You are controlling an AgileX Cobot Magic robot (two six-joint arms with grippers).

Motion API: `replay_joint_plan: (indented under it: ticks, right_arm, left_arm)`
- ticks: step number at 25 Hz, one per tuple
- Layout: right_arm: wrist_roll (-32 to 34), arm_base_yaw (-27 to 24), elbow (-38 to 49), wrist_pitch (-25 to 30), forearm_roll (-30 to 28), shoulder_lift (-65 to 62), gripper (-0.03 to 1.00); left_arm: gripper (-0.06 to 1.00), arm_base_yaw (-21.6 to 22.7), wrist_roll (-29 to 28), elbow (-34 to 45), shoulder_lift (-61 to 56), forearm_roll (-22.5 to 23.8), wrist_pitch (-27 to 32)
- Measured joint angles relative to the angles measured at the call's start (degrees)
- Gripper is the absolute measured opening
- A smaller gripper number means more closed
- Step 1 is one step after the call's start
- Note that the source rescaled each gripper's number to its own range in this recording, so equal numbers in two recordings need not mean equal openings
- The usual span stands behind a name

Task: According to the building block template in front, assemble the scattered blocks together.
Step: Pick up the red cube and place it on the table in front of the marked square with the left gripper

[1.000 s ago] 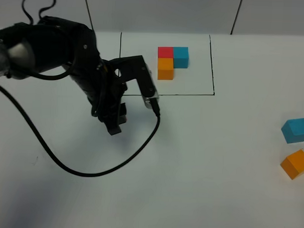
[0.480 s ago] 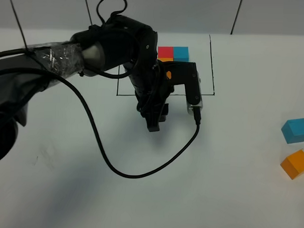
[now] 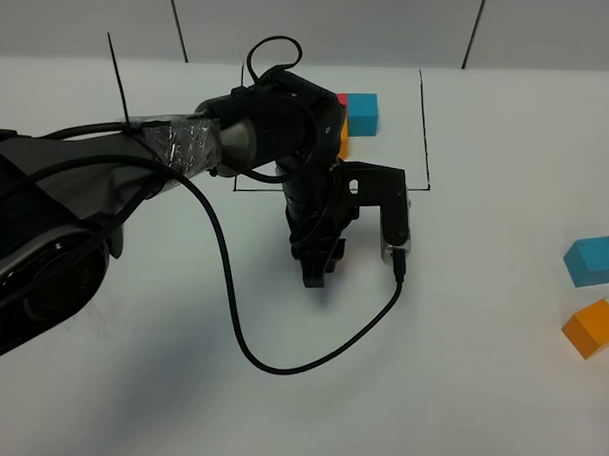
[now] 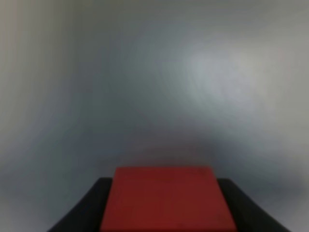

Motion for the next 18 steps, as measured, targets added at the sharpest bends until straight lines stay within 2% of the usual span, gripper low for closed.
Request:
replay_joint_plan:
  ticks: [13,14,16,18]
  right_arm:
    - [0.00,0.00,0.00,0.00,0.00,0.00,0.00]
    - [0.00,0.00,0.00,0.00,0.00,0.00,0.00]
    - [0.00,0.00,0.00,0.00,0.00,0.00,0.00]
    - [0.00,0.00,0.00,0.00,0.00,0.00,0.00]
  left_arm:
    - [0.00,0.00,1.68,-0.28,0.47,-0.05,-1.26]
    - [0.04,0.00,1.97,-0.33,0.47,-0.05,-0.67]
    - [0.21,0.00,2.29,-0.38,0.51,-0.05,0.78]
    - [0.49,-0.07,2.36,-0.38,0.51,0.00,1.28]
